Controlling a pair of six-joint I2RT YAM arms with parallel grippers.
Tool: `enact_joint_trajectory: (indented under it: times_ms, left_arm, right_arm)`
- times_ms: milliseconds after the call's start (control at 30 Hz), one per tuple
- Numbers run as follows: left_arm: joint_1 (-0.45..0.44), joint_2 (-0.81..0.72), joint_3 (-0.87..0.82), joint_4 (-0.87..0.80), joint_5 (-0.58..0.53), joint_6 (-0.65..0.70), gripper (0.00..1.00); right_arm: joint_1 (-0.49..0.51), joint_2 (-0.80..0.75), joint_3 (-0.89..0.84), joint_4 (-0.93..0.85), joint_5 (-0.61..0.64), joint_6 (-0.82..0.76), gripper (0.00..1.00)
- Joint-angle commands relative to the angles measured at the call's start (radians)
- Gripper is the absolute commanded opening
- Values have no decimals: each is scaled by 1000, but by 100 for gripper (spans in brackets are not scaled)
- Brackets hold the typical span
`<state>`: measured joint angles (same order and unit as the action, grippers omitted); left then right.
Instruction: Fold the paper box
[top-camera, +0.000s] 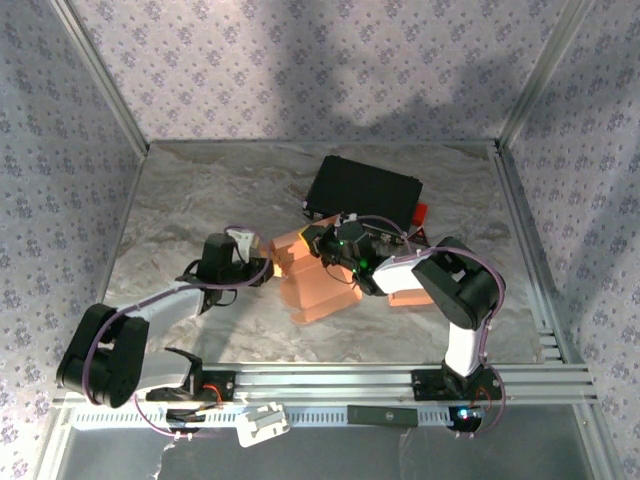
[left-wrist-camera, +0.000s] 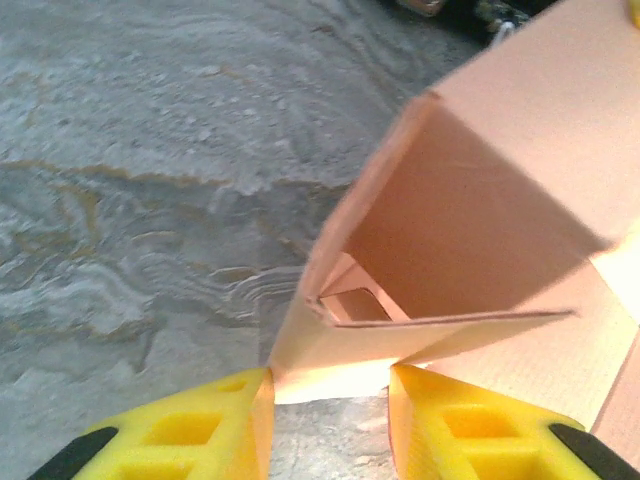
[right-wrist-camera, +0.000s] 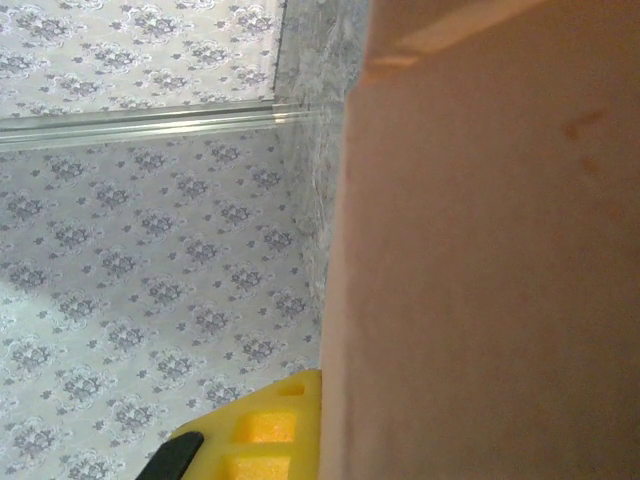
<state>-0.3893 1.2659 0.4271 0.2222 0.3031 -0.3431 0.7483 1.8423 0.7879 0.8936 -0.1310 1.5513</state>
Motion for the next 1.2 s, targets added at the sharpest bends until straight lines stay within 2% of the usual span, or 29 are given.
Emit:
enact_joint_trajectory:
  times_ms: [0,333,667,933,1167]
  left_arm:
    - [-7,10,-32,135,34,57,35]
    - [-45,45,-27,195,70,88,35]
    - [-104,83,-25,247,41,99,35]
    - [-132,94,-21,272,-52,89,38]
    - [-182,118,4,272,-140,108,36]
  right_arm:
    - [-14,-6,-21,-24,-67,-10,0]
    - [-50,-3,-28,12,-127,22,0]
    - [-60,5,-27,24,-135,28,0]
    - [-55,3,-37,34,-126,37,0]
    - [-49,11,-47,48,-118,43,0]
